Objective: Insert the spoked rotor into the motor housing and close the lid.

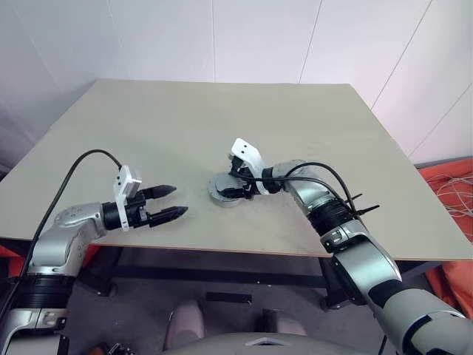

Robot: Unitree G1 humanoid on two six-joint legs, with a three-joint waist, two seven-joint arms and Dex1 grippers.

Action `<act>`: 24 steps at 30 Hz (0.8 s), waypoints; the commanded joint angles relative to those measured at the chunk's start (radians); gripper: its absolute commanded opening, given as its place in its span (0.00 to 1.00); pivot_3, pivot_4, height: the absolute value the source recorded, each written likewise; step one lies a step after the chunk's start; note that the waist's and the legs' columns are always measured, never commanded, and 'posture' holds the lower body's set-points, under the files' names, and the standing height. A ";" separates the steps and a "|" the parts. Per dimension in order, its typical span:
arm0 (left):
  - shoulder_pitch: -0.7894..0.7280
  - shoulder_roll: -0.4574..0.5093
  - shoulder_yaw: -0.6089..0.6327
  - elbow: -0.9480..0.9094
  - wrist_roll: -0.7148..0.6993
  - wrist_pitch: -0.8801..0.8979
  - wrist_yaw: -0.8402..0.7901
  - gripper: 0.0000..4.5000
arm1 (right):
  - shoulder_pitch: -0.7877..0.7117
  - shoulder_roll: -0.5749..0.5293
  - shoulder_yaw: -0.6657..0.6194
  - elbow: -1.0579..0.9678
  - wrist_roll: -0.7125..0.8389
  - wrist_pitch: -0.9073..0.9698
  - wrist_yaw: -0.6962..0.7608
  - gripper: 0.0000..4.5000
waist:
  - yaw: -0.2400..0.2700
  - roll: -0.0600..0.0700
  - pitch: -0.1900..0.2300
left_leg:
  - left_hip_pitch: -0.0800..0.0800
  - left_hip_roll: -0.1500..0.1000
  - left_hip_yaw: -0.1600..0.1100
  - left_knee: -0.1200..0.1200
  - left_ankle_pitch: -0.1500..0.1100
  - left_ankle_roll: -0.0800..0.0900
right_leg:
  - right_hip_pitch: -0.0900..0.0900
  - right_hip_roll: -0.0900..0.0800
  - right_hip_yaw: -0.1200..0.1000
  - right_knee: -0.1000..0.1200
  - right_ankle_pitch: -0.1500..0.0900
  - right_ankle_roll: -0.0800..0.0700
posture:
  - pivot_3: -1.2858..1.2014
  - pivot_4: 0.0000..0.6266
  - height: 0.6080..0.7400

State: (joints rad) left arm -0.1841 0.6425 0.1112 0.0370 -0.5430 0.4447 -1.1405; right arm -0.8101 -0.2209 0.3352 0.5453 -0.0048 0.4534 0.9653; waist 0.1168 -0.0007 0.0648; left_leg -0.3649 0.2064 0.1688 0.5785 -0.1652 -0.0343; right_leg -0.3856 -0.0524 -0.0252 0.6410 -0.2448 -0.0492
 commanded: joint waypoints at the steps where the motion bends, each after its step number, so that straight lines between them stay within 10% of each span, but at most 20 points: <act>1: -0.019 0.012 0.024 -0.025 -0.018 0.003 0.002 1.00 | 0.009 -0.004 0.020 0.018 -0.018 0.025 0.003 0.70 | 0.000 0.000 0.000 | 0.000 0.000 0.000 0.000 0.000 0.000 | 0.000 0.000 0.000 0.000 0.000 0.000 | 0.52 0.00 1.00; 24: 0.021 0.058 0.048 -0.060 -0.062 0.044 -0.050 1.00 | 0.027 -0.001 0.037 0.047 -0.031 0.022 -0.007 0.70 | 0.000 0.000 0.000 | 0.003 0.000 0.000 -0.001 0.000 0.000 | 0.002 0.000 0.000 0.000 -0.003 0.005 | 0.52 0.00 1.00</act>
State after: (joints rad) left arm -0.1600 0.6769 0.1236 -0.0008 -0.5835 0.4923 -1.1665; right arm -0.8099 -0.2172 0.3410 0.5529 -0.0059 0.4572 0.9568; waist 0.1166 -0.0011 0.0646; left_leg -0.3617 0.2063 0.1688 0.5776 -0.1652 -0.0344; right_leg -0.3838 -0.0524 -0.0248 0.6409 -0.2476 -0.0446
